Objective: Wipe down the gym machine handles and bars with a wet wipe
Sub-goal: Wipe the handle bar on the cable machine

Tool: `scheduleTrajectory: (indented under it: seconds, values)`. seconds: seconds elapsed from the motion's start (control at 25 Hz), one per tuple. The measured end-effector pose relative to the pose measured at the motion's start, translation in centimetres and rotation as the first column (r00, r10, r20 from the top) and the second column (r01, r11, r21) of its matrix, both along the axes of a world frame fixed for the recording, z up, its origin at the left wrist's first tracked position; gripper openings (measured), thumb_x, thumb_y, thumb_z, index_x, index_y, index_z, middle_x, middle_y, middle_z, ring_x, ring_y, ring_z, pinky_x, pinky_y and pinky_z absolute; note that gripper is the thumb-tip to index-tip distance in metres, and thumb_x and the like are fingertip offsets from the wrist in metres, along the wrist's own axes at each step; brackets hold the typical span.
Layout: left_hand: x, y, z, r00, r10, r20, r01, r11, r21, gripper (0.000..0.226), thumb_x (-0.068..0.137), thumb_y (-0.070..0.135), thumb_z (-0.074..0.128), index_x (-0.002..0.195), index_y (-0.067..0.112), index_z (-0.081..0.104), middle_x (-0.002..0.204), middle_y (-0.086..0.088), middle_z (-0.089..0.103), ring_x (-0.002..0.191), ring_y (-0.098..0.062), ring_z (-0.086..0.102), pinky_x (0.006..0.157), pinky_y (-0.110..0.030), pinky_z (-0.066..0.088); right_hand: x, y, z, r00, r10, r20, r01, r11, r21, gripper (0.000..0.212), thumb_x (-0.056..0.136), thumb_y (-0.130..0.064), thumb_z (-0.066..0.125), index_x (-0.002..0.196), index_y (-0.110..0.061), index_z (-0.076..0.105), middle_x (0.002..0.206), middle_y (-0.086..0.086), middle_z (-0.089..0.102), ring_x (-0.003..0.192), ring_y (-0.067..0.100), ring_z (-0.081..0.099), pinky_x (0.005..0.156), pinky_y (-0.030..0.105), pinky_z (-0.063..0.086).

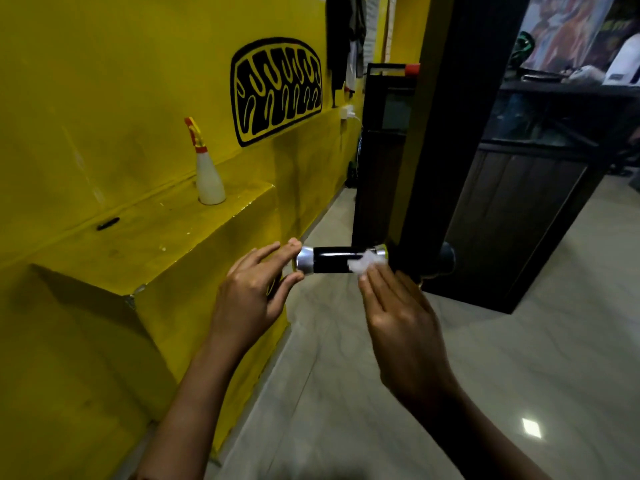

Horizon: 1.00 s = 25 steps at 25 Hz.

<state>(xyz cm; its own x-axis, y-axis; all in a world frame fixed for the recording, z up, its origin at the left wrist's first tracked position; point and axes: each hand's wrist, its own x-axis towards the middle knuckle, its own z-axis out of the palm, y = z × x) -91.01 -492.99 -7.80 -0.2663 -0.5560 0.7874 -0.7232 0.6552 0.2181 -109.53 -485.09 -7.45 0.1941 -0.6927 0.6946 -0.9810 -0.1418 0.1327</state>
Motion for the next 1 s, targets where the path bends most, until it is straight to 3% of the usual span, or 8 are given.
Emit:
scheduleTrajectory:
  seconds: [0.08,0.16,0.36,0.6,0.72,0.8,0.88,1.0]
  values:
    - [-0.2,0.1,-0.2,1.0,-0.012,-0.016,0.012,1.0,0.0,0.044,0.087,0.035,0.05,0.122,0.01,0.06,0.122,-0.003,0.061,0.112,-0.011,0.05,0.092,-0.019,0.037,0.1,0.9,-0.1,0.994,0.091,0.062,-0.089,0.995,-0.043,0.037,0.076,0.003,0.049,0.109,0.004,0.066,0.108,0.022,0.067,0.102,0.034,0.065,0.084,0.043,0.052]
    - [-0.3,0.1,-0.3,0.999,-0.022,-0.032,0.023,1.0,0.006,0.044,0.087,0.034,0.049,0.123,0.01,0.059,0.123,-0.003,0.06,0.113,-0.011,0.05,0.093,-0.027,0.043,0.1,0.0,0.5,0.988,0.125,0.095,-0.118,0.99,-0.074,0.045,0.081,0.004,0.036,0.121,0.007,0.055,0.123,0.027,0.057,0.117,0.038,0.053,0.096,0.047,0.044]
    - [0.1,0.0,-0.1,0.998,-0.033,0.056,0.035,0.999,-0.022,0.052,0.094,0.047,0.035,0.126,0.011,0.056,0.127,-0.004,0.057,0.121,-0.018,0.049,0.103,-0.037,0.033,1.4,-2.7,-0.1,0.996,-0.012,0.087,0.013,1.0,-0.012,0.057,0.071,0.007,0.062,0.127,0.009,0.048,0.13,0.029,0.05,0.123,0.039,0.047,0.105,0.048,0.034]
    - [0.6,-0.3,0.1,0.992,-0.005,0.129,0.015,0.997,-0.078,0.054,0.096,0.047,0.031,0.124,0.009,0.057,0.123,-0.009,0.061,0.115,-0.027,0.056,0.099,-0.047,0.032,3.0,-2.1,2.2,0.898,0.345,0.273,-0.311,0.937,-0.158,0.041,0.08,-0.003,0.036,0.11,0.007,0.063,0.108,0.024,0.066,0.104,0.033,0.063,0.093,0.042,0.043]
    - [0.6,-0.3,0.0,0.997,0.002,0.072,0.006,0.993,-0.115,0.054,0.095,0.047,0.034,0.118,0.006,0.062,0.116,-0.011,0.065,0.113,-0.022,0.056,0.096,-0.039,0.041,4.3,-3.9,2.9,0.857,0.313,0.41,-0.351,0.936,0.017,0.049,0.083,0.007,0.049,0.132,0.004,0.045,0.134,0.024,0.049,0.127,0.033,0.045,0.109,0.043,0.026]
    - [0.7,-0.3,-0.1,1.0,0.007,0.031,-0.004,0.994,-0.114,0.054,0.093,0.048,0.041,0.118,0.005,0.062,0.117,-0.01,0.065,0.113,-0.019,0.053,0.094,-0.035,0.042,5.3,-5.0,2.4,0.904,0.217,0.37,-0.288,0.946,0.151,0.054,0.083,0.008,0.047,0.136,0.003,0.04,0.14,0.022,0.042,0.133,0.034,0.037,0.112,0.046,0.018]
    - [0.8,-0.2,-0.2,1.0,0.016,0.023,-0.014,0.995,-0.103,0.051,0.088,0.043,0.049,0.121,0.005,0.06,0.12,-0.01,0.063,0.114,-0.019,0.053,0.094,-0.033,0.043,5.2,-5.0,0.6,0.939,0.236,0.25,-0.261,0.963,0.069,0.047,0.081,0.001,0.039,0.126,0.005,0.051,0.13,0.023,0.054,0.123,0.037,0.049,0.106,0.047,0.027]
    - [0.9,-0.5,-0.1,0.999,-0.027,0.032,0.03,0.994,-0.106,0.047,0.085,0.031,0.052,0.123,0.004,0.057,0.123,-0.01,0.061,0.116,-0.019,0.051,0.095,-0.034,0.043,2.8,-3.5,-1.8,0.944,0.329,0.034,-0.329,0.944,-0.001,0.045,0.084,-0.005,0.038,0.127,0.003,0.048,0.133,0.02,0.051,0.13,0.031,0.04,0.113,0.038,0.019]
